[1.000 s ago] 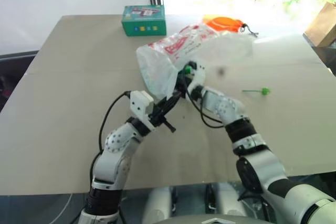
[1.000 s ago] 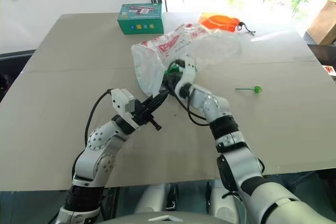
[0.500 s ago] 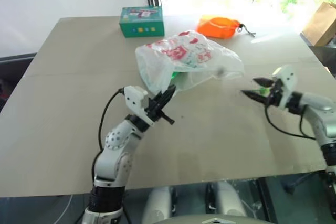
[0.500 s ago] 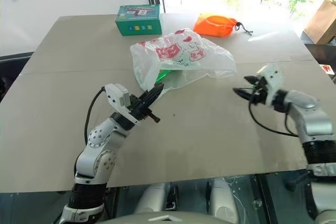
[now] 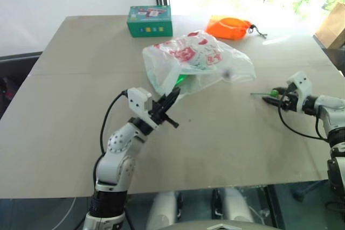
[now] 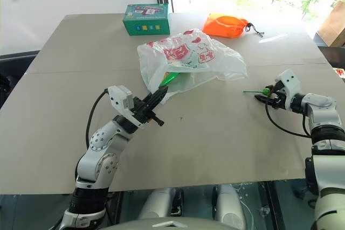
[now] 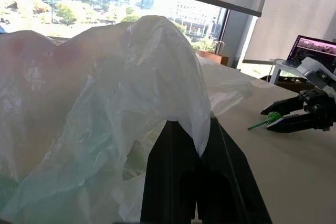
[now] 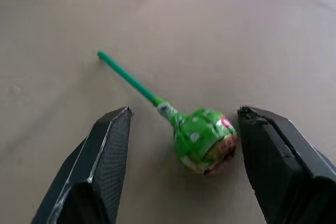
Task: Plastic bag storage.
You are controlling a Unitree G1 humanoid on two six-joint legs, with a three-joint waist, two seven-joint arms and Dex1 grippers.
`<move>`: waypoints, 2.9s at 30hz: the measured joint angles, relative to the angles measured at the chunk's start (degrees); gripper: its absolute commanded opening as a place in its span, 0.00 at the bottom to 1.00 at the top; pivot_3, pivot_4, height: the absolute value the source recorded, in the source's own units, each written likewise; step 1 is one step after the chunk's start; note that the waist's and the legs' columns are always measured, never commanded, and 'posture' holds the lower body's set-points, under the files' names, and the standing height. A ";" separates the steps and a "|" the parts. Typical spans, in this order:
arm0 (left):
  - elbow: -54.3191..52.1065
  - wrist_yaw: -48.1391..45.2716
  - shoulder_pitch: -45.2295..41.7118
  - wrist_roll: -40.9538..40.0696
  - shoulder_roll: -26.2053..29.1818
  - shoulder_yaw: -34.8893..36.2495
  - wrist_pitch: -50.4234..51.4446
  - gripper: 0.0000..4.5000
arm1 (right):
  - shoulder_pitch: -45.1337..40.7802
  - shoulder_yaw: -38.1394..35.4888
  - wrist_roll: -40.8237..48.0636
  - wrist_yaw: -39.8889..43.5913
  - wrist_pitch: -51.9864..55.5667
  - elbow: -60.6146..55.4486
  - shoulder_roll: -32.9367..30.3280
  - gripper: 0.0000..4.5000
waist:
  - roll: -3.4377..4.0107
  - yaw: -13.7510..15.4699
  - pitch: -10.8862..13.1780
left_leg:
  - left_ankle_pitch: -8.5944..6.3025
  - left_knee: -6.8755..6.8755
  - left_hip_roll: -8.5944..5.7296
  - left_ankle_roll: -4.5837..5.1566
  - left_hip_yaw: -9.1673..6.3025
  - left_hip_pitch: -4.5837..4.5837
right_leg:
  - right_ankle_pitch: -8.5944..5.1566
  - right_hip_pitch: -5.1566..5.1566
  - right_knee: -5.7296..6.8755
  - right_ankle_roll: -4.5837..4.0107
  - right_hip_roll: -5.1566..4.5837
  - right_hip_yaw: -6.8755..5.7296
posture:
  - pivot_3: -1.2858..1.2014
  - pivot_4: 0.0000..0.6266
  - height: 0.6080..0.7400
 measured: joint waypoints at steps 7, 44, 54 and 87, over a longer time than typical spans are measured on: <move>0.00 0.61 0.75 0.14 0.04 0.02 -0.02 0.00 | 0.70 -2.46 0.19 3.27 1.01 0.22 -0.14 0.18 | 0.00 0.25 0.00 | 0.02 0.01 0.00 -0.03 -0.02 0.01 | 0.00 0.03 0.00 0.00 0.00 -0.02 | 0.52 0.24 1.00; 0.07 2.85 3.97 2.88 -2.95 -2.03 -3.78 0.00 | 0.09 1.80 -4.83 -14.05 0.50 -21.84 21.67 0.99 | 0.15 -1.45 0.08 | 0.07 -0.01 0.02 -0.13 -0.02 -0.04 | 0.00 -0.10 0.14 0.00 -0.01 -0.04 | 0.52 0.24 1.00; 0.19 2.21 3.46 2.86 -2.03 -1.77 -3.79 0.00 | 6.16 -3.26 -1.18 -15.75 17.14 -34.73 10.87 0.99 | 0.15 -0.93 0.08 | 0.07 0.00 0.00 -0.13 -0.03 -0.05 | 0.00 -0.09 0.14 0.00 -0.04 -0.04 | 0.52 0.24 1.00; 0.86 2.88 1.09 2.89 1.98 0.69 -1.76 0.00 | -6.51 -3.48 -0.99 -18.52 5.77 -10.59 13.80 0.01 | 0.20 -0.96 0.11 | 0.06 0.00 0.02 -0.11 -0.03 -0.09 | 0.00 -0.09 0.13 0.00 -0.03 -0.06 | 0.52 0.24 1.00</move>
